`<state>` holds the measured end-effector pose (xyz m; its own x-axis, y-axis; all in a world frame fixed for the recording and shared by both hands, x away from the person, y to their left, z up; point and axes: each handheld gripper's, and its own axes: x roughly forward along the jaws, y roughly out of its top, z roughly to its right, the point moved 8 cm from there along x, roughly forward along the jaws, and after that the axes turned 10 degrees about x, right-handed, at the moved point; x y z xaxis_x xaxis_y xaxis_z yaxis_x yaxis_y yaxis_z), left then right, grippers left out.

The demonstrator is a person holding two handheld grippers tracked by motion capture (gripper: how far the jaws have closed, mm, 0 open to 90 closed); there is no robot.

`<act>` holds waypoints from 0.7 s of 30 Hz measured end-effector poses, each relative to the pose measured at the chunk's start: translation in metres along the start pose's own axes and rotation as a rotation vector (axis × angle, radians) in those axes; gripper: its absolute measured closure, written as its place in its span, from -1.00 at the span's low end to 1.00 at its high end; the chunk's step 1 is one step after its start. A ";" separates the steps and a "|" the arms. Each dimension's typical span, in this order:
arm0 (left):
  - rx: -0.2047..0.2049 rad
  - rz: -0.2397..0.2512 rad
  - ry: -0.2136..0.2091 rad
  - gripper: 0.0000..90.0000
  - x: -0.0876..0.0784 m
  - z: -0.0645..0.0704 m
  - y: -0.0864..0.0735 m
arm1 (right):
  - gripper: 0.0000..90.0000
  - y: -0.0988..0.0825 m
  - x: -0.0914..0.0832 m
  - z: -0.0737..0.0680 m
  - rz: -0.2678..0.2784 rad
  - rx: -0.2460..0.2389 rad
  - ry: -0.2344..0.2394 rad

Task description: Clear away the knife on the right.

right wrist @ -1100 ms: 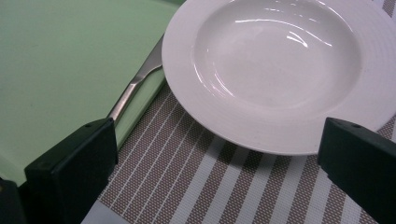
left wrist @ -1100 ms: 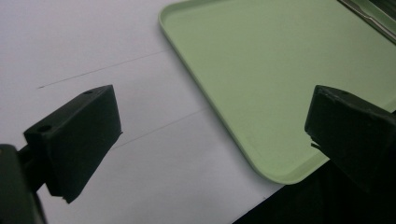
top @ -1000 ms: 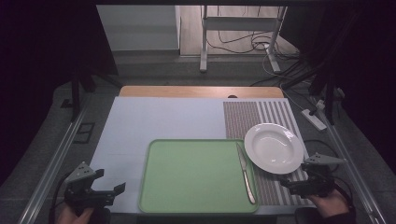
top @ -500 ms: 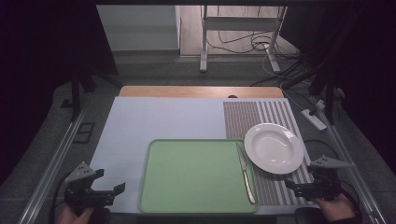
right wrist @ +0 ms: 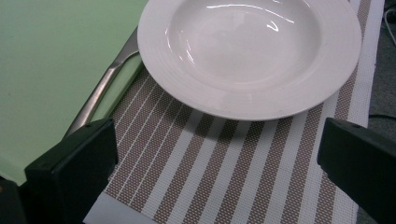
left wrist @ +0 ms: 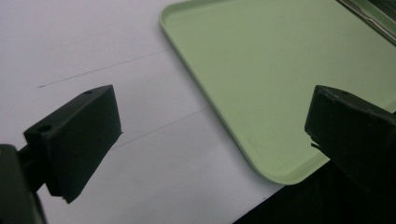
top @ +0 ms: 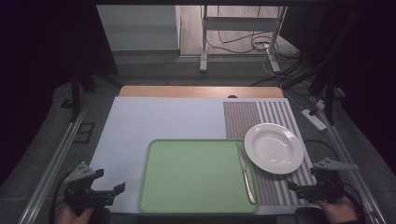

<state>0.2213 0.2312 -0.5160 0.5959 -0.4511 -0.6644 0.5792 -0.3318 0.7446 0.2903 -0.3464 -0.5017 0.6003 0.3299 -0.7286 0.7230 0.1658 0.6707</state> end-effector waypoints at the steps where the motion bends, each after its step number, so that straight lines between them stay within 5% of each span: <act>1: 0.000 0.001 0.000 -0.93 0.000 0.000 0.000 | -1.00 -0.001 0.000 0.000 -0.002 0.002 -0.003; 21: -0.004 0.001 0.000 -0.93 0.000 0.000 0.000 | -1.00 -0.011 -0.003 0.004 -0.023 0.006 -0.024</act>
<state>0.2212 0.2314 -0.5159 0.5964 -0.4518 -0.6634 0.5803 -0.3283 0.7453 0.2822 -0.3532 -0.5071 0.5914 0.3033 -0.7472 0.7386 0.1680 0.6528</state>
